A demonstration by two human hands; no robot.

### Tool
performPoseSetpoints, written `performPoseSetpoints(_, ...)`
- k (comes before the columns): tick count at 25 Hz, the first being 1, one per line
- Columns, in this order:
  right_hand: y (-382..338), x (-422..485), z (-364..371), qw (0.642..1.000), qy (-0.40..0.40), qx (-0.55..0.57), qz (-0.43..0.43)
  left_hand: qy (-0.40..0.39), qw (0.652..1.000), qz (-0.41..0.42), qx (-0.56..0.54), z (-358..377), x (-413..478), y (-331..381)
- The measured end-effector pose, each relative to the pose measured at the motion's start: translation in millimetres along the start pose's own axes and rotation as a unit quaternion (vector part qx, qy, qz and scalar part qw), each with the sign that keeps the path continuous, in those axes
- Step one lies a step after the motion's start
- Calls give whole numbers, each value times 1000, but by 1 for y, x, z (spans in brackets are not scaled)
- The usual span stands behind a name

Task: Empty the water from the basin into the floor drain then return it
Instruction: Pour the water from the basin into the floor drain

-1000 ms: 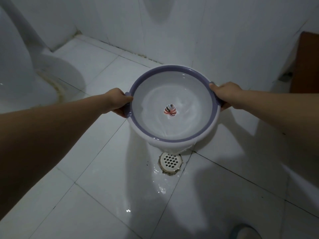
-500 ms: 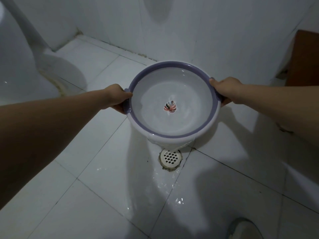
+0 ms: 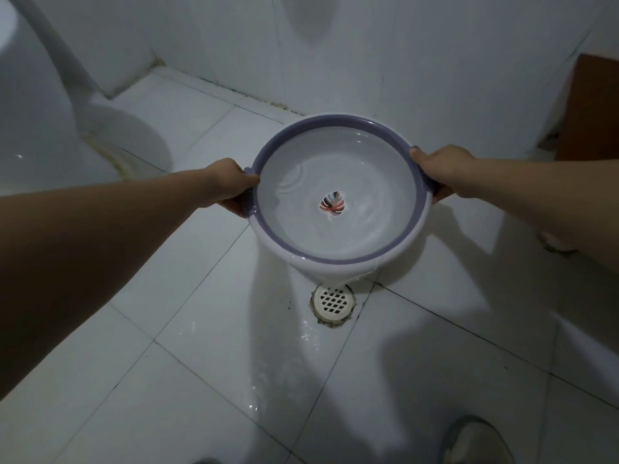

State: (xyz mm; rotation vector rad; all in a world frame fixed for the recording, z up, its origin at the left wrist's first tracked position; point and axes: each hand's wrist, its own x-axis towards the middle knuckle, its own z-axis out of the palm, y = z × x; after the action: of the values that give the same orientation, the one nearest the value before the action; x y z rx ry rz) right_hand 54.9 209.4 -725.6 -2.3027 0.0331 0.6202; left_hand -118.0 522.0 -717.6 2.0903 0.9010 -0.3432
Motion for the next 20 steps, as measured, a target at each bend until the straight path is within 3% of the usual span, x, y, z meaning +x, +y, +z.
performPoseSetpoints(20,4,-5,-3,1000,9,-13,1,4,1000,7,14,2,-6,-1)
